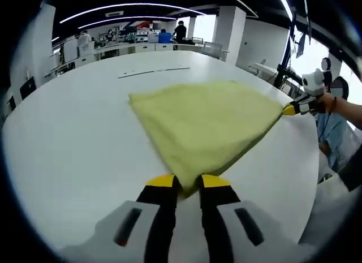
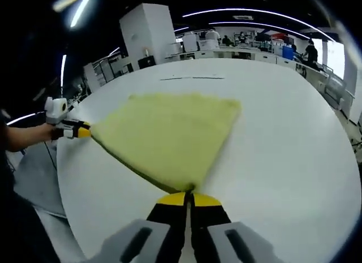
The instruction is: Fold the garment on the visible template until the final outline fits inside the template.
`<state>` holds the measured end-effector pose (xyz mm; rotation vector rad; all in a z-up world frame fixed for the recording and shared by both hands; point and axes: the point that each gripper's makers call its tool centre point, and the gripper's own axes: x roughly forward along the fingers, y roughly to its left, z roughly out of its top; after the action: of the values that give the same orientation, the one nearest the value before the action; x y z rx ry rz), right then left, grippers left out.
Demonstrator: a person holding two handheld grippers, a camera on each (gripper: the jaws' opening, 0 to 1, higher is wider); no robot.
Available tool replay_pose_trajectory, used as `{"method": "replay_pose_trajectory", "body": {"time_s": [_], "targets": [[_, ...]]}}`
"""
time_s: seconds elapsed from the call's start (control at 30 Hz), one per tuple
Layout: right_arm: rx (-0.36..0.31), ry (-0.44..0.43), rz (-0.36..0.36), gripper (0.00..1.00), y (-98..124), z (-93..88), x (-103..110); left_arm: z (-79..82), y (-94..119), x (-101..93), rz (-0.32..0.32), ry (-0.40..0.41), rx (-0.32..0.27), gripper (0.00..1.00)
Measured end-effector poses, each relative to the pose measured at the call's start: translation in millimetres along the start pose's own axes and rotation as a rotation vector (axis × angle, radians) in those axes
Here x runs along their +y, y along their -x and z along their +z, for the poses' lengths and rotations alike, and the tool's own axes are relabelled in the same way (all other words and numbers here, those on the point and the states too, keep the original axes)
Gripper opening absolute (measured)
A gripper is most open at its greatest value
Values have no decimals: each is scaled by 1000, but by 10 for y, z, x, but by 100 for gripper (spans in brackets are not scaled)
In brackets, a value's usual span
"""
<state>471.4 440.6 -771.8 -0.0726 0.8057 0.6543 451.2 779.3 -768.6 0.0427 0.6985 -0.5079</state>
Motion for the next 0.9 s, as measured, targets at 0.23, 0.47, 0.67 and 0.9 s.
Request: {"method": "replay_pose_trajectory", "body": {"time_s": [0.23, 0.47, 0.67, 0.9], "targets": [[9, 70, -14, 0, 75, 20, -71, -7, -5, 1, 0, -24, 6, 7], [42, 155, -7, 0, 93, 12, -59, -22, 6, 4, -6, -44, 21, 6], [54, 168, -6, 0, 92, -2, -57, -33, 28, 11, -10, -56, 26, 6], [59, 166, -6, 0, 92, -6, -53, -76, 85, 44, -9, -76, 35, 2]]}}
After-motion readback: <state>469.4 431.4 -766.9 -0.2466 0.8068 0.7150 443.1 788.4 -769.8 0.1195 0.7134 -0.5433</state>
